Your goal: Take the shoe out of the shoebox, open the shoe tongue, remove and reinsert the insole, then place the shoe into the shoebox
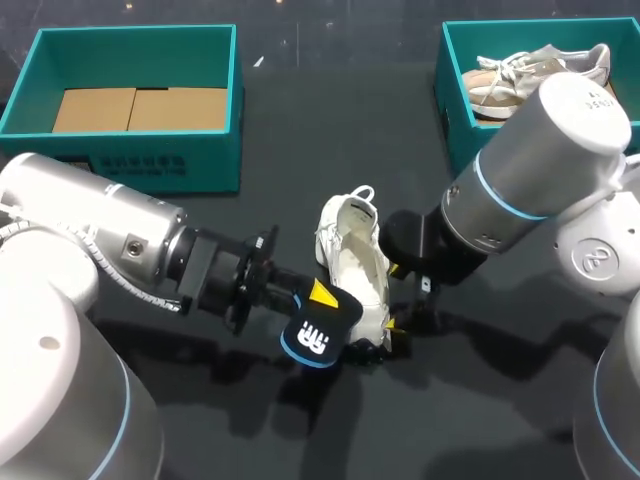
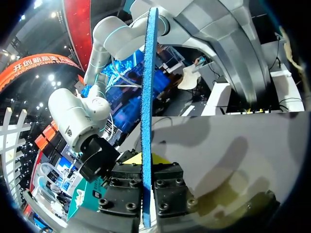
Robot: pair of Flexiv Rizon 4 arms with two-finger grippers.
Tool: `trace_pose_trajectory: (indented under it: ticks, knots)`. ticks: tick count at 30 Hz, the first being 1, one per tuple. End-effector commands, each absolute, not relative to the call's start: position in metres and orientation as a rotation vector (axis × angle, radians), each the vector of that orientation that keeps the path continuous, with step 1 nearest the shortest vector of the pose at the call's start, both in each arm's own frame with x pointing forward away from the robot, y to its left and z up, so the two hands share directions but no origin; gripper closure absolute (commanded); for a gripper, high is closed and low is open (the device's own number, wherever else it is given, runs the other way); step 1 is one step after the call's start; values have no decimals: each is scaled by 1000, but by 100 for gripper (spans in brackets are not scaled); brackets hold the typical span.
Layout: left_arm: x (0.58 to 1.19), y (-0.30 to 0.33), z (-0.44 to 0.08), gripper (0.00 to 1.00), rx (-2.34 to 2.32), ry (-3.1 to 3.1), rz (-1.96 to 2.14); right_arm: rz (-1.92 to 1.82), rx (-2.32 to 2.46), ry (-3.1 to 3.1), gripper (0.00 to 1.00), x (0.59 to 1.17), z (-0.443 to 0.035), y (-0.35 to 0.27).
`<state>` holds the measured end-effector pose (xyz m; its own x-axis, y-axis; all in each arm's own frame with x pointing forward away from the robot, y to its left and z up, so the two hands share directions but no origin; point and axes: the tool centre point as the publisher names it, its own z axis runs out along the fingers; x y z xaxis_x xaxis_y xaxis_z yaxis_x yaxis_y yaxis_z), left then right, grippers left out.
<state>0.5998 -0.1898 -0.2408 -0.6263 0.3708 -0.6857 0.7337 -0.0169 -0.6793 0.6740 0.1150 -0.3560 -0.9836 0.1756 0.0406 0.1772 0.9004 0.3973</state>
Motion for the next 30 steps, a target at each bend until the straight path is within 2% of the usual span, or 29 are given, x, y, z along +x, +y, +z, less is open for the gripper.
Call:
trace_pose_trajectory:
  ticks: [1,19,30]
  knots:
    - [602,-196,-243,100,1163,1958,-1689,-642,-299,-3069,0,672,-355,112]
    - [607,-209,-249,100,1126,1950,-1732,-648,-327,-3075,0,675,-354,110]
    - [616,-226,-252,100,928,1965,-1856,-648,-327,-3075,0,675,-354,110]
